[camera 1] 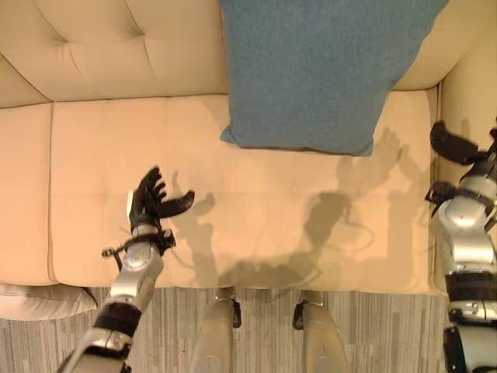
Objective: Pick up all the scattered cushions and arrange them neatly on the sofa.
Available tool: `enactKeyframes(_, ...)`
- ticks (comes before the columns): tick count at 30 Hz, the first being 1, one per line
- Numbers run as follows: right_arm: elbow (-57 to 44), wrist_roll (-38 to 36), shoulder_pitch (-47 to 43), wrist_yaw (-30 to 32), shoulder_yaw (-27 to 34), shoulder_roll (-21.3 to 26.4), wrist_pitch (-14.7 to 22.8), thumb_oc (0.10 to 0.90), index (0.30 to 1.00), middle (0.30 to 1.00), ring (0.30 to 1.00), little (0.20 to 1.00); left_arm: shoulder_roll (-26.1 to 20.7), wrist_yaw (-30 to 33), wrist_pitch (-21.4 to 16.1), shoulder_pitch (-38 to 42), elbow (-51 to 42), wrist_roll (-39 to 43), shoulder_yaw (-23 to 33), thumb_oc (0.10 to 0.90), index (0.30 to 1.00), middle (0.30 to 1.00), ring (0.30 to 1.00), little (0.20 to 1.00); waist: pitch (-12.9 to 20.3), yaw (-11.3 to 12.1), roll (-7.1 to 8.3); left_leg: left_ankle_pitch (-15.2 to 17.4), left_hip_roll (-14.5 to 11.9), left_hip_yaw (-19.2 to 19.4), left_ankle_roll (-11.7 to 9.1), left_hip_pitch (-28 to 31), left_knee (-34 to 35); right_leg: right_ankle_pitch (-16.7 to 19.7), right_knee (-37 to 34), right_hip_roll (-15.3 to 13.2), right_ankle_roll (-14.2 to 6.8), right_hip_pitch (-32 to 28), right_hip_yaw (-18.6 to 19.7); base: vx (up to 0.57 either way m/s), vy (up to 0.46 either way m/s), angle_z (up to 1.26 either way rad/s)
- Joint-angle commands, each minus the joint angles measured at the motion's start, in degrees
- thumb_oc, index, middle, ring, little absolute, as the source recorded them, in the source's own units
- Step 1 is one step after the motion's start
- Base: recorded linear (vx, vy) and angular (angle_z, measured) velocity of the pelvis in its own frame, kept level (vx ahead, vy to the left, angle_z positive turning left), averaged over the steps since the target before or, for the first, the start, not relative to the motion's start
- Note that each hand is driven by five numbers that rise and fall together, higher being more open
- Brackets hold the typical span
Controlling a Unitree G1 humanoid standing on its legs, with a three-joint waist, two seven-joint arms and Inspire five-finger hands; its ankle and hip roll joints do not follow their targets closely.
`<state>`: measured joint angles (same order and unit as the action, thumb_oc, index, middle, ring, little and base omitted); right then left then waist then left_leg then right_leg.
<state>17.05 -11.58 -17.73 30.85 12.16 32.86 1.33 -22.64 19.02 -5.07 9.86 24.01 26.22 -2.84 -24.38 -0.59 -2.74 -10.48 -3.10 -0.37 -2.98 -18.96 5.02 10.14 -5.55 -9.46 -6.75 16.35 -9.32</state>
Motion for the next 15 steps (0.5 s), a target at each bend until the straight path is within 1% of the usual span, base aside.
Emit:
enactKeyframes(1, -1.66, 5.12, 11.42, -3.25, 5.86, 1.6, 4.48, 0.8, 0.9, 0.9, 0.9, 0.9, -2.44, -0.54, 0.01, -5.4, 4.45, -12.43, 4.66, 0.8, 0.9, 0.9, 0.9, 0.9, 11.57, -0.68, 3.23, 9.59, 1.11, -0.6, 0.56, 2.52, -3.64, -9.37, 5.52, -3.09, -2.68, -5.88, 0.76, 0.12, 0.079, 0.0)
enactKeyframes(2, -1.88, 5.15, 11.82, -3.34, 5.99, 1.49, 4.47, 0.8, 0.9, 0.9, 0.9, 0.9, -2.44, -0.56, 0.03, -5.63, 4.36, -12.51, 4.56, 0.8, 0.9, 0.9, 0.9, 0.9, 11.59, -0.64, 3.28, 9.75, 1.17, -0.62, 0.6, 2.68, -3.79, -9.5, 5.6, -3.15, -2.72, -6.09, 0.73, 0.13, 0.136, -0.01)
enactKeyframes(3, 0.52, 5.0, 15.86, -4.76, 7.51, -0.96, 3.96, 0.8, 0.9, 0.9, 0.9, 0.9, -1.45, -3.53, 0.46, -8.1, 9.94, -12.69, 4.34, 0.8, 0.9, 0.9, 0.9, 0.9, 12.24, -1.17, 3.03, 11.37, 1.51, -0.25, 1.32, 5.19, -5.17, -10.69, 7.2, -3.81, -3.04, -8.46, 0.48, 0.12, 0.165, 0.0)
enactKeyframes(4, 3.0, 4.38, 17.16, -5.35, 8.0, -2.25, 3.81, 0.8, 0.9, 0.9, 0.9, 0.9, -0.67, -4.62, 0.75, -8.9, 14.41, -13.14, 4.07, 0.8, 0.9, 0.9, 0.9, 0.9, 12.53, -1.55, 2.81, 12.37, 1.71, 0.08, 1.62, 6.49, -5.73, -11.03, 8.08, -4.16, -3.28, -9.44, 0.5, 0.12, 0.241, -0.01)
enactKeyframes(6, 5.94, 3.01, 19.47, -6.76, 8.78, -5.28, 3.58, 0.8, 0.9, 0.9, 0.9, 0.9, 2.12, -5.14, 1.96, -9.58, 25.19, -13.82, 5.12, 0.8, 0.9, 0.9, 0.9, 0.9, 13.19, -2.21, 2.54, 13.51, 2.08, 1.27, 2.23, 8.72, -6.13, -10.16, 8.57, -4.57, -3.71, -10.35, 0.71, 0.03, 0.155, -0.06)
enactKeyframes(7, 5.91, 3.01, 19.46, -6.77, 8.82, -5.29, 3.57, 0.8, 0.9, 0.9, 0.9, 0.9, 2.12, -5.15, 1.86, -9.47, 25.32, -13.81, 5.09, 0.8, 0.9, 0.9, 0.9, 0.9, 13.27, -2.15, 2.55, 13.26, 2.12, 1.32, 2.28, 8.53, -6.05, -9.87, 8.39, -4.6, -3.72, -10.19, 0.76, -0.05, 0.118, -0.13)
enactKeyframes(8, 9.5, 2.42, 21.45, -7.19, 8.08, -7.89, 4.09, 0.8, 0.9, 0.9, 0.9, 0.9, 4.75, -4.3, 1.73, -10.51, 33.64, -15.72, 6.08, 0.8, 0.9, 0.9, 0.9, 0.9, 14.36, -2.57, 2.71, 13.63, 2.26, 2.59, 2.43, 10.25, -5.86, -6.01, 7.49, -5.04, -4.6, -10.3, 1.11, -0.06, 0.075, -0.14)
enactKeyframes(9, 9.5, 2.41, 21.5, -7.19, 8.08, -7.88, 4.12, 0.8, 0.9, 0.9, 0.9, 0.9, 4.77, -4.29, 1.58, -10.44, 33.84, -15.74, 6.04, 0.8, 0.9, 0.9, 0.9, 0.9, 14.44, -2.44, 2.71, 13.6, 2.24, 2.72, 2.45, 10.27, -5.76, -5.87, 7.32, -5.01, -4.63, -10.28, 1.22, -0.11, 0.052, -0.17)
enactKeyframes(10, 12.73, 0.76, 22.37, -7.04, 7.03, -10.21, 5.0, 0.8, 0.9, 0.9, 0.9, 0.9, 5.61, -5.12, 1.5, -11.03, 39.14, -18.85, 4.65, 0.8, 0.9, 0.9, 0.9, 0.9, 15.11, -2.13, 2.69, 13.18, 1.53, 3.65, 2.44, 11.45, -5.22, -4.2, 6.57, -4.64, -5.07, -10.35, 1.21, -0.12, -0.048, -0.29)
enactKeyframes(11, 14.01, -0.09, 22.97, -7.37, 6.76, -11.22, 5.37, 0.8, 0.9, 0.9, 0.9, 0.9, 6.13, -5.45, 2.4, -11.46, 43.4, -21.04, 4.33, 0.8, 0.9, 0.9, 0.9, 0.9, 15.1, -1.95, 2.55, 12.83, 1.04, 3.86, 2.39, 11.96, -4.87, -4.44, 6.91, -4.36, -5.03, -10.66, 1.16, -0.19, -0.1, -0.42)
enactKeyframes(12, 15.42, -0.54, 23.16, -7.73, 6.29, -12.11, 5.6, 0.8, 0.9, 0.9, 0.9, 0.9, 6.7, -5.16, 4.04, -12.41, 48.58, -25.47, 3.47, 0.8, 0.9, 0.9, 0.9, 0.9, 14.96, -1.6, 2.52, 12.56, 0.23, 4.29, 2.34, 12.24, -4.87, -5.47, 8.57, -4.16, -4.91, -11.89, 0.9, -0.25, -0.153, -0.39)
enactKeyframes(13, 15.45, -1.03, 24.7, -8.1, 5.77, -13.33, 6.04, 0.8, 0.9, 0.9, 0.9, 0.9, 7.19, -5.63, 4.65, -13.38, 50.47, -29.43, 2.04, 0.8, 0.9, 0.9, 0.9, 0.9, 15.36, -1.03, 2.51, 11.79, -0.34, 4.3, 2.21, 11.71, -4.96, -7.64, 12.42, -4.03, -4.37, -14.01, 2.14, -0.21, -0.122, -0.29)
enactKeyframes(15, 15.44, -1.03, 24.7, -8.1, 5.78, -13.35, 6.04, 0.8, 0.9, 0.9, 0.9, 0.9, 7.18, -5.63, 4.65, -13.37, 50.47, -29.44, 2.04, 0.8, 0.9, 0.9, 0.9, 0.9, 15.55, -1.0, 2.51, 11.61, -0.34, 4.32, 2.22, 11.44, -4.93, -7.49, 12.38, -4.03, -4.36, -13.73, 2.18, -0.11, -0.073, -0.11)
